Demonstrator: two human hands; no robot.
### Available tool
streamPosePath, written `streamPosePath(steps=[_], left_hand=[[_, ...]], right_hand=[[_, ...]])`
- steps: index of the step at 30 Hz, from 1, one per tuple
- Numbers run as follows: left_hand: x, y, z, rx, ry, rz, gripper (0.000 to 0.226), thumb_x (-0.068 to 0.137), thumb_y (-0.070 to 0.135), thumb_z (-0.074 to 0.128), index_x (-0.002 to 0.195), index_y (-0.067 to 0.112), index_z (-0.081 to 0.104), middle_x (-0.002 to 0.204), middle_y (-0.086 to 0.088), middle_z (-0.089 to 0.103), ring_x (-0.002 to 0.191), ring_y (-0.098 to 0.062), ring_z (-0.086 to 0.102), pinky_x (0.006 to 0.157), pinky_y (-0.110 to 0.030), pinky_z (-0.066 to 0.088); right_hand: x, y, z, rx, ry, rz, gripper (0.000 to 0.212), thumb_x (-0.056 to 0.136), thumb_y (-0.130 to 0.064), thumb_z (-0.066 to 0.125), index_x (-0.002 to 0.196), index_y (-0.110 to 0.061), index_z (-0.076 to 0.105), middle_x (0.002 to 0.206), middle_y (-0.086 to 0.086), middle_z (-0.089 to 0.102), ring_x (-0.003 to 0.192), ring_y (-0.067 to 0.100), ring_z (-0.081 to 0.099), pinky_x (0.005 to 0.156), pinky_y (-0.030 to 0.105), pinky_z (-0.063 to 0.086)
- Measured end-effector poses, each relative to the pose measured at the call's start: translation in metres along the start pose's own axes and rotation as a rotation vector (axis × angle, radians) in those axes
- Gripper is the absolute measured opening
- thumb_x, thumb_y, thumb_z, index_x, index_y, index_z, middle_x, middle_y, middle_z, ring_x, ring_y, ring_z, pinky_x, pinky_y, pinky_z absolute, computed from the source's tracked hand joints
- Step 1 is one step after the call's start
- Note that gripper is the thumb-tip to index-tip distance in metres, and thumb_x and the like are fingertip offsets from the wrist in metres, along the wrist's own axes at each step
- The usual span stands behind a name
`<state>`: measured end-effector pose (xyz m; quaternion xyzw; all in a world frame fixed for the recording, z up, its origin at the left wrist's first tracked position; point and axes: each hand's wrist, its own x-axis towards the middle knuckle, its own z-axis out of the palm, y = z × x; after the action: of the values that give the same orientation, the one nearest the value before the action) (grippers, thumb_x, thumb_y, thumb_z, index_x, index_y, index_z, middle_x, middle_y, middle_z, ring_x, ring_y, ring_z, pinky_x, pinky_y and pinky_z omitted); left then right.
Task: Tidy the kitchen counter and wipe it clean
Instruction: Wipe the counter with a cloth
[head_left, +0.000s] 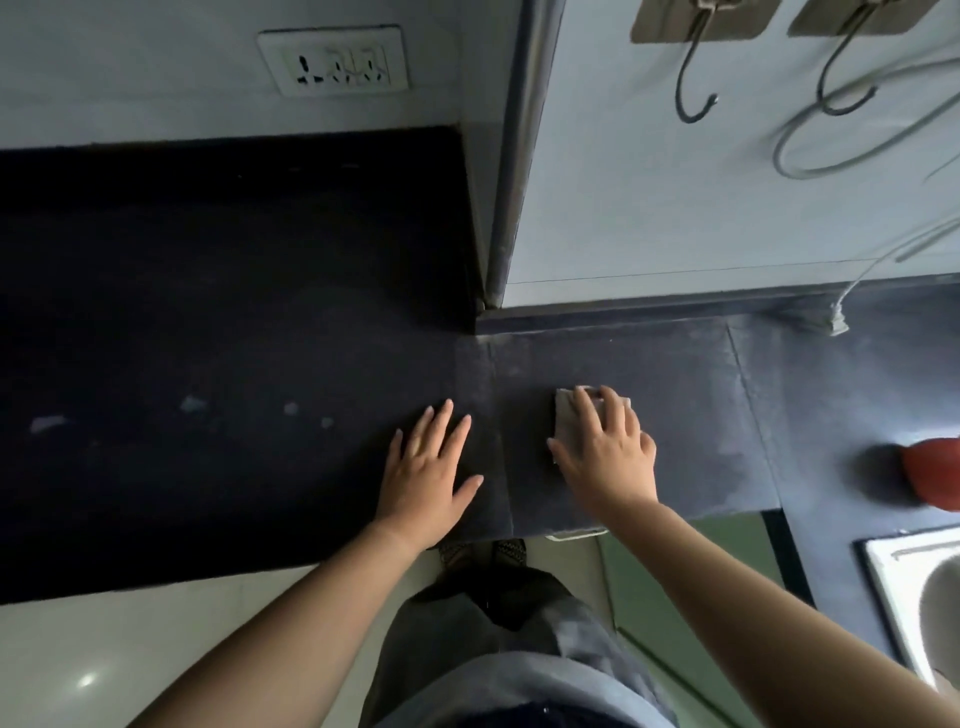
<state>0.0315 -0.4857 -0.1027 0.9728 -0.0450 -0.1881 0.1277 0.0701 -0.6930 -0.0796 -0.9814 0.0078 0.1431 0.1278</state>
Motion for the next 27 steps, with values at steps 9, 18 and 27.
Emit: streamPosePath(steps=[9, 18, 27], left_hand=[[0.0, 0.003, -0.003, 0.017, -0.024, -0.025, 0.07, 0.093, 0.049, 0.036, 0.149, 0.026, 0.003, 0.159, 0.001, -0.009, 0.147, -0.02, -0.006, 0.117, -0.047, 0.007], [-0.007, -0.004, -0.013, 0.05, -0.055, -0.011, 0.063, 0.094, 0.047, 0.035, 0.148, 0.028, 0.008, 0.16, 0.003, -0.001, 0.147, -0.017, 0.001, 0.118, -0.046, 0.011], [-0.051, -0.1, -0.041, -0.102, 0.124, -0.11, 0.057, 0.093, 0.047, 0.036, 0.145, 0.028, 0.023, 0.154, 0.005, 0.026, 0.143, -0.014, 0.02, 0.113, -0.042, 0.025]], right_hand=[[0.0, 0.007, 0.011, -0.075, 0.005, -0.108, 0.068, 0.083, -0.06, 0.047, 0.141, -0.031, 0.028, 0.148, 0.008, 0.027, 0.131, 0.033, 0.027, 0.092, 0.053, 0.036], [-0.007, -0.011, 0.012, 0.109, -0.034, -0.206, 0.064, 0.079, -0.044, 0.065, 0.135, -0.023, 0.042, 0.134, 0.012, 0.04, 0.114, 0.036, 0.041, 0.085, 0.044, 0.048], [0.0, -0.138, 0.019, 0.25, -0.019, -0.382, 0.062, 0.079, -0.04, 0.068, 0.133, -0.027, 0.042, 0.129, 0.005, 0.043, 0.114, 0.029, 0.041, 0.092, 0.039, 0.042]])
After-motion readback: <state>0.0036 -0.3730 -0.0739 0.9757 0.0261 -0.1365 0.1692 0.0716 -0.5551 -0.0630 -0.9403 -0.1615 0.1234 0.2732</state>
